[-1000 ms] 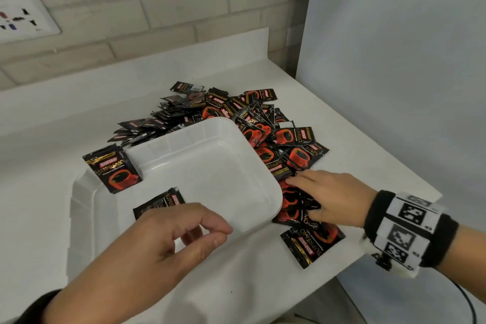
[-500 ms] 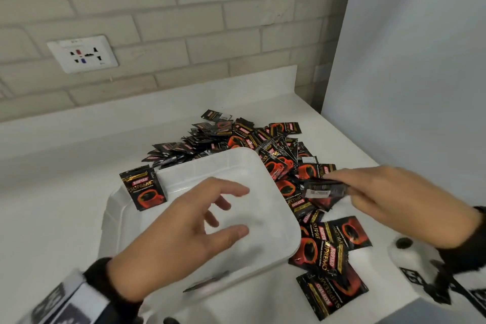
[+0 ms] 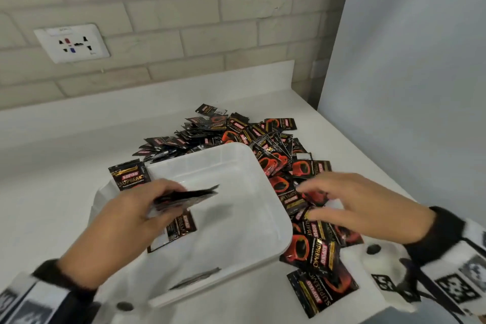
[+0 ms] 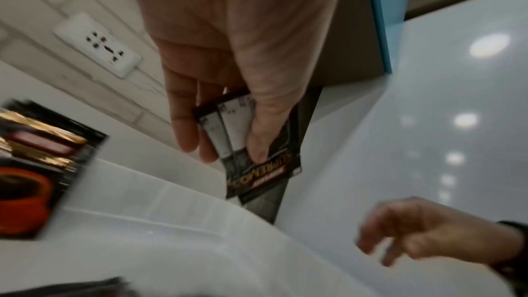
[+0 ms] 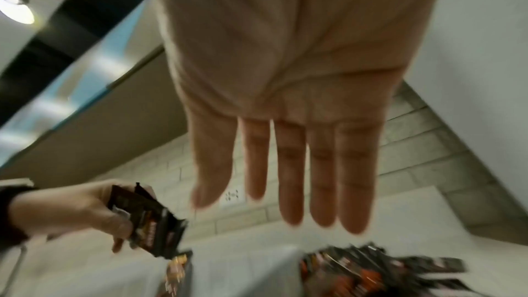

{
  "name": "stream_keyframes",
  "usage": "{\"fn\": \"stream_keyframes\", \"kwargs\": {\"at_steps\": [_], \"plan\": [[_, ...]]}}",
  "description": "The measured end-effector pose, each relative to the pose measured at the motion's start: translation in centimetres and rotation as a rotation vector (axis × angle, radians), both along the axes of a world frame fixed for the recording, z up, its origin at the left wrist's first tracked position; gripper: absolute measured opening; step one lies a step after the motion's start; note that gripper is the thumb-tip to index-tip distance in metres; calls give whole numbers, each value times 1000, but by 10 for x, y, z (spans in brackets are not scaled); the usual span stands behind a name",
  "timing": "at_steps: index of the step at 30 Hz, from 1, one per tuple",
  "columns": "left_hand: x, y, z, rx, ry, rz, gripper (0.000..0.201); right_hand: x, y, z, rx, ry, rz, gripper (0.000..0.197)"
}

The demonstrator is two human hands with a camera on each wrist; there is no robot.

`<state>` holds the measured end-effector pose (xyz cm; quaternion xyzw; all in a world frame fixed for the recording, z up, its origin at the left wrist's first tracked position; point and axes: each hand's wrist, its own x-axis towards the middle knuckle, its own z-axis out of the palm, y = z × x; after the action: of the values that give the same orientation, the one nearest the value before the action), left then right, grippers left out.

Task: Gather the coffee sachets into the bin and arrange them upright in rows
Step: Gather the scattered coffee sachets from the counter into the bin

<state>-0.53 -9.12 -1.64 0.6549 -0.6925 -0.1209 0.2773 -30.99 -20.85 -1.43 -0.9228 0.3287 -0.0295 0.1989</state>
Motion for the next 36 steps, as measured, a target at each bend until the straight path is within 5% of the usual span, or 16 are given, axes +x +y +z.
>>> {"fn": "stream_keyframes", "kwargs": {"at_steps": [4, 8, 13, 16, 20, 26, 30, 36], "plan": [[35, 6, -25, 310, -252, 40, 62, -26, 13, -29, 113, 422, -31, 77], [43, 4, -35, 420, -421, 66, 27, -26, 24, -51, 79, 421, -90, 106], [25, -7, -33, 435, -641, 9, 21, -16, 21, -65, 44, 368, -169, 91], [21, -6, -34, 521, -624, -57, 24, -11, 13, -64, 55, 353, -208, 88], [25, -1, -33, 628, -576, -114, 66, -5, 3, -62, 122, 331, -285, 90], [26, 8, -24, 507, -549, -6, 124, 1, -6, -60, 254, 311, -341, 88], [8, 7, -3, 444, -381, 42, 63, 1, -9, -56, 322, 312, -360, 84], [-42, -10, 11, 206, -233, -206, 58, -14, -20, -44, 388, 203, -373, 68]]}}
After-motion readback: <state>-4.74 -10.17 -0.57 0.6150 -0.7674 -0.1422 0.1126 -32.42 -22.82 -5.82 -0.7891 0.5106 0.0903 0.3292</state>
